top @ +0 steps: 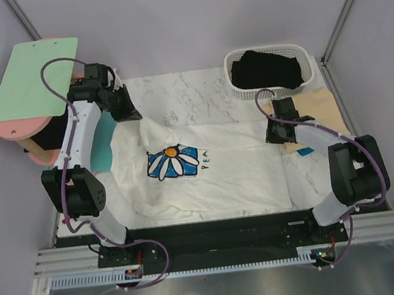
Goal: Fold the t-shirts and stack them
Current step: Fold the flattened tshirt in 1/3 of the way
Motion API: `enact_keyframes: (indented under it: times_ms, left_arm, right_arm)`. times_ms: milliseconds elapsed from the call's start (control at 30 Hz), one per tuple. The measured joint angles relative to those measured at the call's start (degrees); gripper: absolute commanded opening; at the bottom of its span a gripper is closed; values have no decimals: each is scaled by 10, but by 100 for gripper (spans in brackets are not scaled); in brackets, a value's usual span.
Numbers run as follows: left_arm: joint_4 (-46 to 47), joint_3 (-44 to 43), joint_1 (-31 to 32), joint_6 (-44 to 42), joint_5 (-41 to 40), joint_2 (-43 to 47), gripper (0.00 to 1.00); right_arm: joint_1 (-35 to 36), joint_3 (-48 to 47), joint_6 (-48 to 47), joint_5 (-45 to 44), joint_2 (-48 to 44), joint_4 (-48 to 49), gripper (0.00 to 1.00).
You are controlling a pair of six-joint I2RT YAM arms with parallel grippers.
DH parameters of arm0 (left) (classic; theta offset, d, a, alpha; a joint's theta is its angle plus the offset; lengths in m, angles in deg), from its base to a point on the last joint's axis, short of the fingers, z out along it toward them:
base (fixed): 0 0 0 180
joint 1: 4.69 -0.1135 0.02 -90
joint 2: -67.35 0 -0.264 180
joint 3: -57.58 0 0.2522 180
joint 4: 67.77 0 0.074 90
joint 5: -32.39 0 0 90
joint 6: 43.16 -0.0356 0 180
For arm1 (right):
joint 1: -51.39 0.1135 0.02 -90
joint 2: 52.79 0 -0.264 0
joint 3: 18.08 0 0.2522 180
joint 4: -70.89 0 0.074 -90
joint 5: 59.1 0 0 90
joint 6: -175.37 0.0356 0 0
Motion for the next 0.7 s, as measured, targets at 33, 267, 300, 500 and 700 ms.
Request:
enact_keyframes:
  times_ms: [33, 267, 300, 500, 700]
  left_arm:
    - [-1, 6, 0, 0, -3, 1, 2]
    - [-32, 57, 0, -7, -54, 1, 44]
    - [-37, 58, 0, -9, -61, 1, 59]
    - [-57, 59, 0, -21, -106, 1, 100]
    - [-63, 43, 1, -21, -124, 3, 100]
  right_arm:
    - [0, 2, 0, -1, 4, 0, 12]
    - [2, 14, -16, -12, 10, -12, 93]
    - [2, 15, -14, -13, 5, -13, 98]
    - [48, 18, -24, -29, -69, -5, 98]
    - [137, -4, -24, -28, -63, 24, 98]
